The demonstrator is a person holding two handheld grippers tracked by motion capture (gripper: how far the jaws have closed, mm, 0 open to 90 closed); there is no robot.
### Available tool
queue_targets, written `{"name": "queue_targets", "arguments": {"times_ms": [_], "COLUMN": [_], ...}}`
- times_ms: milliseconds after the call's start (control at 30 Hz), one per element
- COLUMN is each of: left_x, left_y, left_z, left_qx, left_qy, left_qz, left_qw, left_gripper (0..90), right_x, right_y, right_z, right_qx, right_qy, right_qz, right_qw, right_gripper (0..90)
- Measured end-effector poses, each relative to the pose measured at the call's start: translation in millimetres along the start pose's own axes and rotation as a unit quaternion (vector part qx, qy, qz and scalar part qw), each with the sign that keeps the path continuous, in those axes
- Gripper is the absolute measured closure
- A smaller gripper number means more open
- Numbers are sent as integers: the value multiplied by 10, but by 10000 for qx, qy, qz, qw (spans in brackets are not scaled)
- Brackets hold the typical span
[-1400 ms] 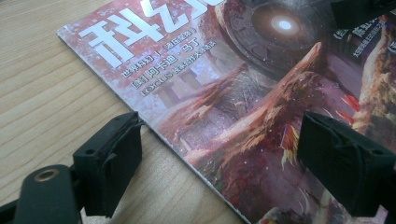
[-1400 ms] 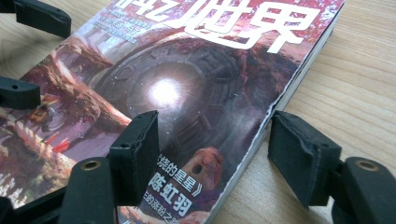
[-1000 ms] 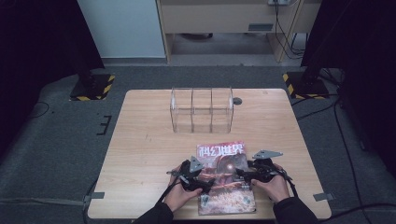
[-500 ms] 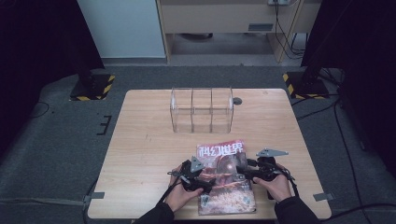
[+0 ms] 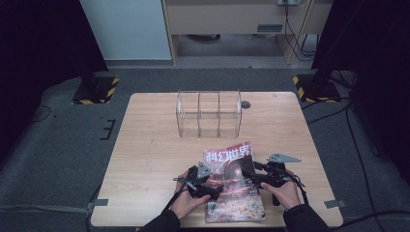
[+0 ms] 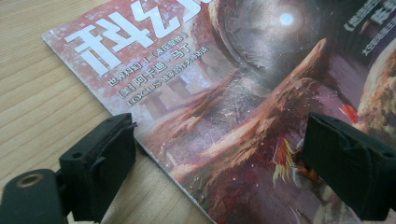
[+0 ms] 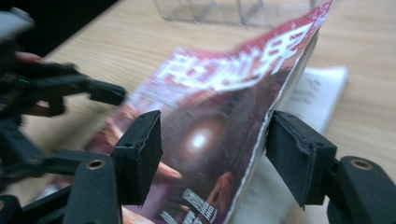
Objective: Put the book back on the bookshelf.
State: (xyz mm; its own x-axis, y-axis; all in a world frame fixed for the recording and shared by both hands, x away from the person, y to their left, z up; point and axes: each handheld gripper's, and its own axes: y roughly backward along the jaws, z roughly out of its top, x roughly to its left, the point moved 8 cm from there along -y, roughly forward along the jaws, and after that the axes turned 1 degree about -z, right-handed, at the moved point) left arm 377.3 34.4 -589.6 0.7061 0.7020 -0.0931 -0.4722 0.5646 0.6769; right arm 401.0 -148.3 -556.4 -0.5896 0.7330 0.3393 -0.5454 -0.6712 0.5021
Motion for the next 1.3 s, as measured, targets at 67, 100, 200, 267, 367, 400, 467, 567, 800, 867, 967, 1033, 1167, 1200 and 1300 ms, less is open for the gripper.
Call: {"name": "queue_targets", "arguments": {"times_ms": [67,100,200,267,367,400,467,567,800,867,967,1033,1167,1200,1300], "left_x": [0,0,0,0,-1,-1,-1,-2,2,2,1,2,2,2,6], "left_y": [0,0,0,0,-1,-1,-1,-1,-1,-1,-1,-2,-1,-1,2], "left_z": [0,0,0,0,0,0,0,0,-4,-4,-4,-4,-4,-4,-5], "left_qx": [0,-2,-3,-4,-1,-1,-1,3,17,18,19,18,19,17,15], "left_qy": [1,3,3,1,0,0,-1,-2,1,2,2,1,2,3,3], "left_qz": [0,-2,-2,-4,-8,-8,-9,-9,2,1,-2,-3,-5,-6,-29], "left_qw": [10000,10000,10000,10000,10000,10000,10000,10000,10000,10000,10000,10000,10000,10000,10000], "left_gripper": [87,87,87,86,85,85,84,83,67,67,66,66,66,66,69], "right_x": [-49,-49,-140,-144,-159,-159,-163,-145,21,18,52,87,63,43,36], "right_y": [-10,-10,-34,-45,-72,-72,-72,-53,8,-21,-82,-147,-144,-144,-156], "right_z": [-52,-52,-145,-163,-212,-212,-210,-178,41,1,-152,-252,-229,-229,-225], "right_qx": [92,92,430,494,668,668,650,582,-200,-70,469,769,787,774,773], "right_qy": [-43,-43,-167,-162,-121,-121,-99,-72,-176,-123,-392,-106,-119,-123,-95], "right_qz": [-137,-137,-363,-412,-489,-489,-488,-429,215,158,372,262,270,267,254], "right_qw": [9999,9999,9983,9978,9965,9965,9966,9974,9994,9998,9974,9966,9965,9966,9966], "right_gripper": [359,359,366,365,357,357,355,356,407,389,442,412,451,468,495]}}
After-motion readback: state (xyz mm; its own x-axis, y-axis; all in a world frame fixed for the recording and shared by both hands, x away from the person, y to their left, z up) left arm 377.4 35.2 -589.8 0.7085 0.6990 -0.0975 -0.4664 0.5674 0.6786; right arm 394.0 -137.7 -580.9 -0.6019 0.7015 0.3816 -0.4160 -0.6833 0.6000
